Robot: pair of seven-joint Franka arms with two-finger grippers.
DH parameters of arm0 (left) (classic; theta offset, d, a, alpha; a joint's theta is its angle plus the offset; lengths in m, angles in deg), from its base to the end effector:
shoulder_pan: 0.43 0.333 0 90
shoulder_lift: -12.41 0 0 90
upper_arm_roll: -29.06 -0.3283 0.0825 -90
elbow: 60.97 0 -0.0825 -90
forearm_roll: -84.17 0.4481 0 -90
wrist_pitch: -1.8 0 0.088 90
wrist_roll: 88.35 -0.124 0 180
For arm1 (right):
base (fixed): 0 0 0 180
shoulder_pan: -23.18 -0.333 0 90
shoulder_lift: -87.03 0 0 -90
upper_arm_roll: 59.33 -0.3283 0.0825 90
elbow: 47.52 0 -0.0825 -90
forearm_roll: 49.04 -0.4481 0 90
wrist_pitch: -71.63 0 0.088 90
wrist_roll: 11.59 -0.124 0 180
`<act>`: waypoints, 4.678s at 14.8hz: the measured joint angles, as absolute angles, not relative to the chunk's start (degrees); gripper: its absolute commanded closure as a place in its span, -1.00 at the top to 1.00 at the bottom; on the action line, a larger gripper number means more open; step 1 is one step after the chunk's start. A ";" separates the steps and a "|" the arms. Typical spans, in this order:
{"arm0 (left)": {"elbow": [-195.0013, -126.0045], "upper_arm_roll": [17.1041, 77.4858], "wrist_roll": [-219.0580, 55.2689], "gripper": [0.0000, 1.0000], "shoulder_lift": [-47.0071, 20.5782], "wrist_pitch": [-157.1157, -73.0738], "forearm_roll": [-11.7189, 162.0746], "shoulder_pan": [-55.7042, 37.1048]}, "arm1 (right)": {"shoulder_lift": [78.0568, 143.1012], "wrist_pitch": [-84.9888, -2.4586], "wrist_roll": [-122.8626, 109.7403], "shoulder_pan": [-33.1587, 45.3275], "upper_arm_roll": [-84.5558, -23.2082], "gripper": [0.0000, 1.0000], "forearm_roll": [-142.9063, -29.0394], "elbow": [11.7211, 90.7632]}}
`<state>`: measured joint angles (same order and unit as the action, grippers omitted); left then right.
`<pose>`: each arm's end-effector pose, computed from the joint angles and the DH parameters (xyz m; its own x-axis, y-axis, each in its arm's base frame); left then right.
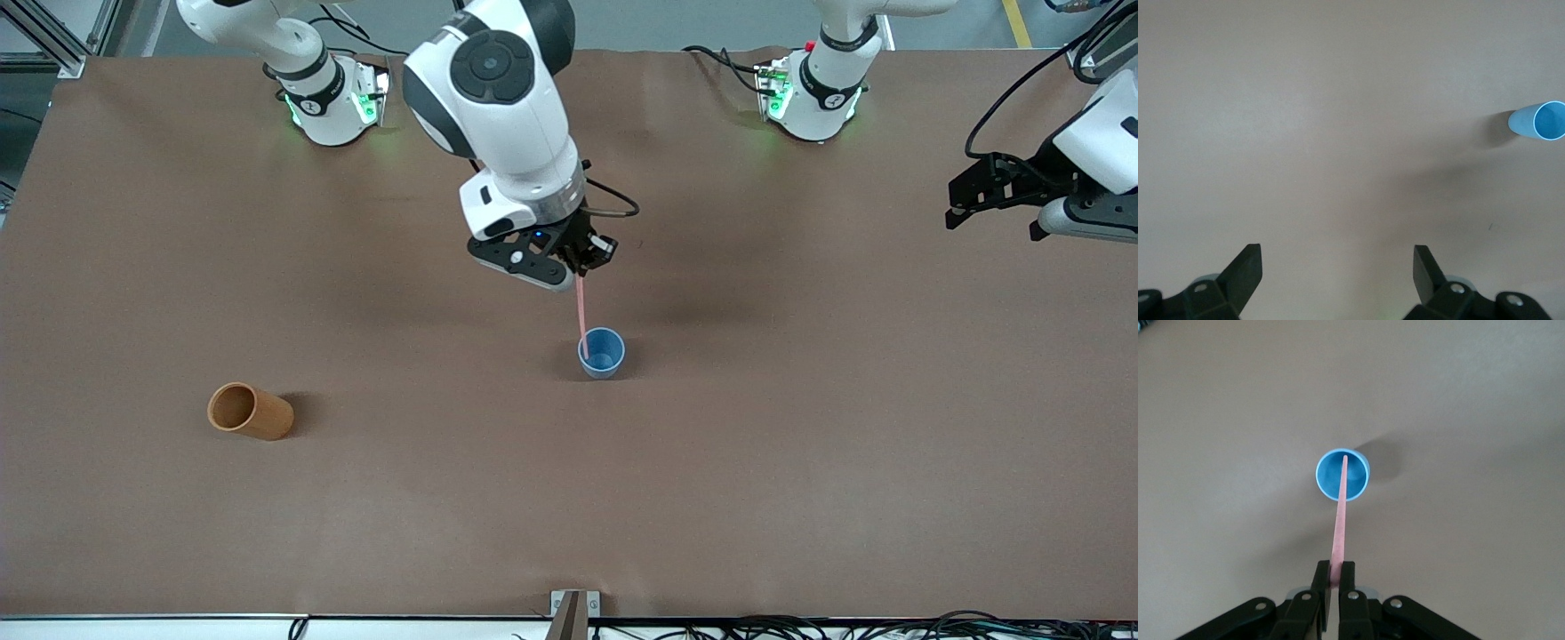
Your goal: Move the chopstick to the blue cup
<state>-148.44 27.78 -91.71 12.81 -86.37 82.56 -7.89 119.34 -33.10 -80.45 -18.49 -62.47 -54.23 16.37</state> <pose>0.6099 -0.0696 0.6449 0.9858 -0.1666 0.0208 -0.1671 -0.9856 0.0270 0.5729 0.5654 0.4916 0.9025 -0.4267 -0.0579 -0.4298 -0.8847 -0.1803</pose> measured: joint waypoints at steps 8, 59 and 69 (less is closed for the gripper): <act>-148.30 27.78 -91.71 1.00 12.75 -86.37 82.56 -7.88 | 123.41 -35.86 -80.55 -19.98 -62.57 -0.84 -54.32 16.22; -146.95 28.55 -90.42 1.00 12.08 -86.40 83.01 -7.75 | 86.28 -14.13 -13.17 26.72 -62.04 0.98 -48.84 38.53; -146.91 28.54 -90.42 1.00 12.06 -86.40 83.01 -7.75 | 86.42 -14.14 -12.88 26.71 -62.02 0.98 -48.68 39.49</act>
